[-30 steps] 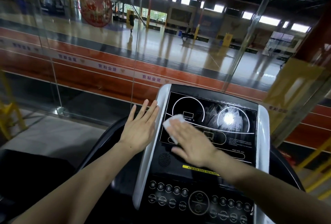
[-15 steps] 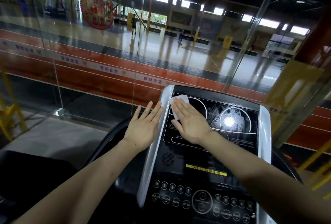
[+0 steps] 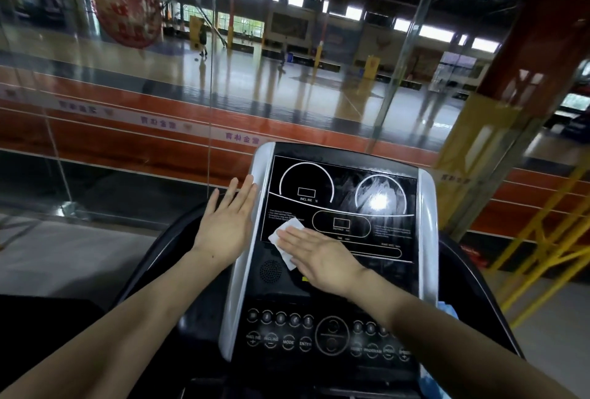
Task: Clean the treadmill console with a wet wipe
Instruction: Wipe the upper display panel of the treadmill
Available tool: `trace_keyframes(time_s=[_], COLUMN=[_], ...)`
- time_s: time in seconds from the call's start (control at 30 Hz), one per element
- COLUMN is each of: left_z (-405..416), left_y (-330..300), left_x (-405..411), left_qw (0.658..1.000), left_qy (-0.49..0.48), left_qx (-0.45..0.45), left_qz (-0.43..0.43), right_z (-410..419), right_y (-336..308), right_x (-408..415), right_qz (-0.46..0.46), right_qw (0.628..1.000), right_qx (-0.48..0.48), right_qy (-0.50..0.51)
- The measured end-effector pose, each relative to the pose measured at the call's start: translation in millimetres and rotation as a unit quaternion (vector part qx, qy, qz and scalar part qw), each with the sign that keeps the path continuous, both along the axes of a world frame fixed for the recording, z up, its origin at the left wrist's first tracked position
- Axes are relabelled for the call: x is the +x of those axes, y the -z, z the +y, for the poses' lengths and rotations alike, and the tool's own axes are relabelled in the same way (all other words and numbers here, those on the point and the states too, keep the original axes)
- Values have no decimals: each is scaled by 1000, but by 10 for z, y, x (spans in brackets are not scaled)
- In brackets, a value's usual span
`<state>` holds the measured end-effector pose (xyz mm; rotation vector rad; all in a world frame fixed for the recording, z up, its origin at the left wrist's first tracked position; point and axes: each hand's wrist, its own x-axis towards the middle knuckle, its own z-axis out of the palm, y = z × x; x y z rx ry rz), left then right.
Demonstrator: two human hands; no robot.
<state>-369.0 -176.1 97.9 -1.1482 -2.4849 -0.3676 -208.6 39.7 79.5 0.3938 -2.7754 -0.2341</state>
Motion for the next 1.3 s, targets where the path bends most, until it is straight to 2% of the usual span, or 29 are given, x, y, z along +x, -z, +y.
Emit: trace_keyframes(time_s=[0.27,0.47,0.7,0.87,1.0,1.13,1.3], left_z=[172,507,767,687,650,655,722], left_y=[-14,-11,112,324,412,468,475], left_x=[397,679,929,1027,1073,1129,1180], left_qw=[999,995,990,991,991,989,989], left_qy=[38,98,135,134,130,142,145], left_qx=[21,29,18,12,17,25,27], left_qz=[5,20,26,6,-18,-15,-24], right_z=[447,937,1034,774,555,322,382], right_y=[17,160,330,584,752,680,643], right_x=[506,1124,1640,1619,1555,1350,1376], right_qz=[54,77,151,210,182,147,136], right_qw=[998,989,947,915,893,933,941], right_qx=[-20,-53,-111,-180,-205,-187,-170], right_qy=[30,117,262,294,357,272,259])
